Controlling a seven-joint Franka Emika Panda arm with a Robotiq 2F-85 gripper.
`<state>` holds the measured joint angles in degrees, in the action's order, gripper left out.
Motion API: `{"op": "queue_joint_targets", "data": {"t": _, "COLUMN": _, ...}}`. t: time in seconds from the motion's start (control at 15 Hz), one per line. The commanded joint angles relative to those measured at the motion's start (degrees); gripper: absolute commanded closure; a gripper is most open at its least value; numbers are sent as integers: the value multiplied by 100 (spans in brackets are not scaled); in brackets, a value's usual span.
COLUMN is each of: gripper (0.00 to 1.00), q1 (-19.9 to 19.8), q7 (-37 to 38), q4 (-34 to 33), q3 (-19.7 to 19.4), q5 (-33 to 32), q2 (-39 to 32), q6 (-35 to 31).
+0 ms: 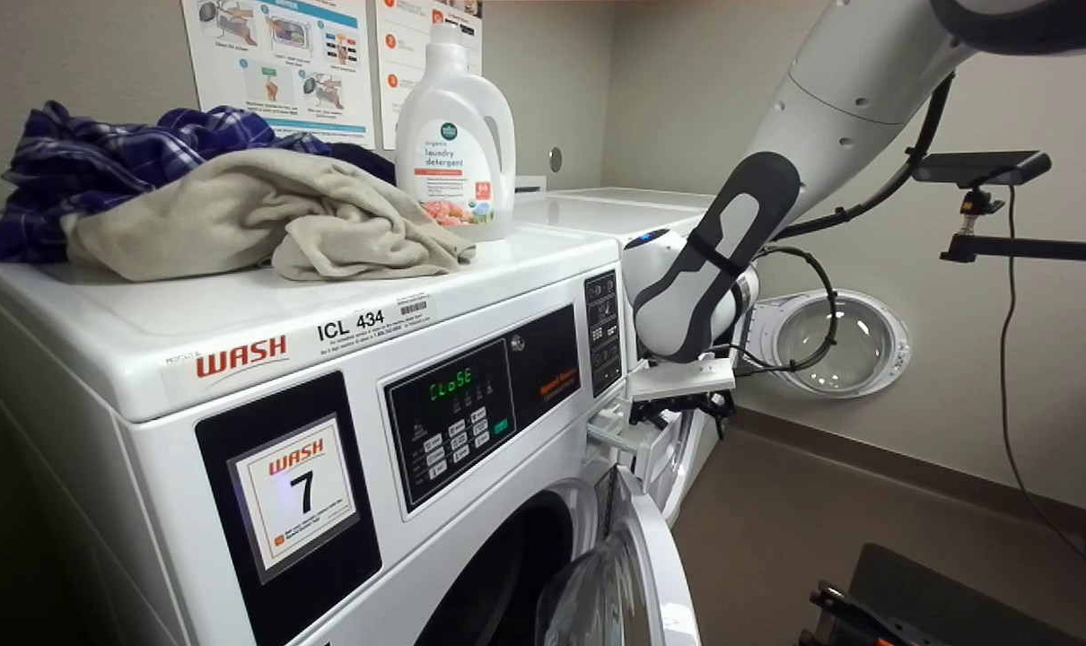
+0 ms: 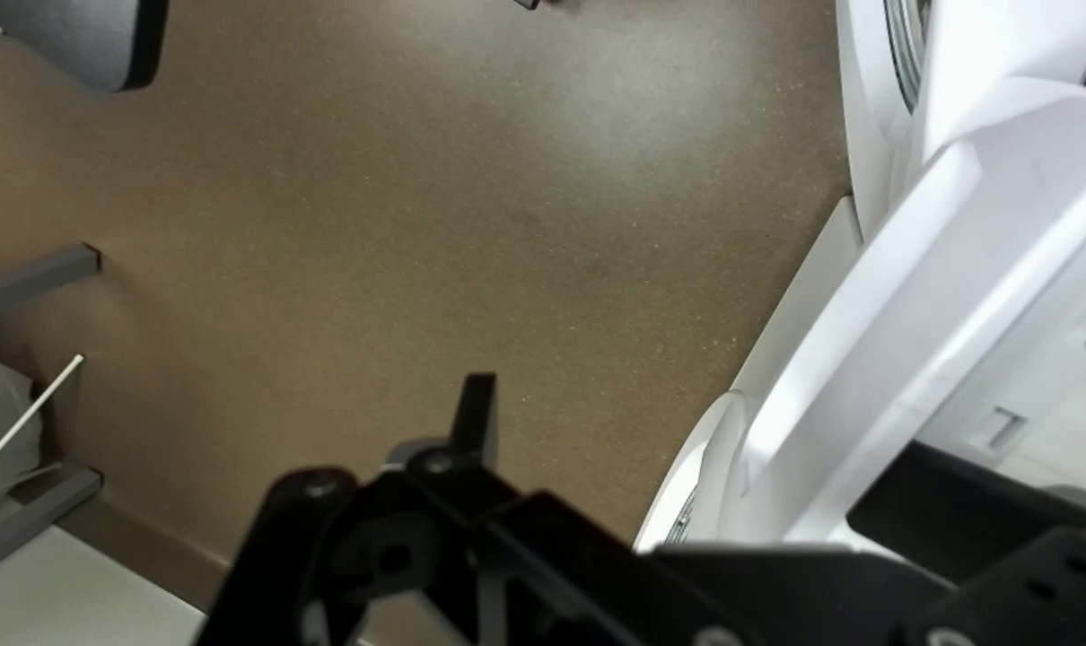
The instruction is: Open the detergent tray on the first washing machine from the left
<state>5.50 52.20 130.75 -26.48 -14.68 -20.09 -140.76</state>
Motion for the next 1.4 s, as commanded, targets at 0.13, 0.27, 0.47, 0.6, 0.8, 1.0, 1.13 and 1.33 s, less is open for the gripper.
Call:
{"op": "queue_joint_targets", "data": {"t": 0.13, "gripper": 0, "q1": -285, "q7": 237, "q4": 299, "q3": 399, "q5": -88, "q2": 727, "q6": -151}}
{"op": "queue_joint_targets", "data": {"t": 0.27, "gripper": 0, "q1": -367, "q7": 287, "q4": 385, "q3": 550, "q5": 25, "q2": 996, "q6": -313}}
{"op": "queue_joint_targets", "data": {"t": 0.47, "gripper": 0, "q1": -492, "q7": 312, "q4": 495, "q3": 797, "q5": 41, "q2": 1431, "q6": -359}}
{"op": "queue_joint_targets", "data": {"t": 0.6, "gripper": 0, "q1": -576, "q7": 220, "q4": 565, "q3": 978, "q5": 63, "q2": 1793, "q6": -243}}
{"op": "queue_joint_targets", "data": {"t": 0.8, "gripper": 0, "q1": -721, "q7": 92, "q4": 655, "q3": 1273, "q5": 114, "q2": 2325, "q6": -112}}
{"op": "queue_joint_targets", "data": {"t": 1.0, "gripper": 0, "q1": -844, "q7": -34, "q4": 700, "q3": 1579, "q5": 31, "q2": 2775, "q6": 180}}
{"op": "queue_joint_targets", "data": {"t": 1.13, "gripper": 0, "q1": -923, "q7": -142, "q4": 778, "q3": 1781, "q5": 26, "q2": 3103, "q6": 382}}
{"op": "queue_joint_targets", "data": {"t": 1.33, "gripper": 0, "q1": -1011, "q7": -310, "q4": 909, "q3": 2029, "q5": 123, "q2": 3519, "q6": 610}}
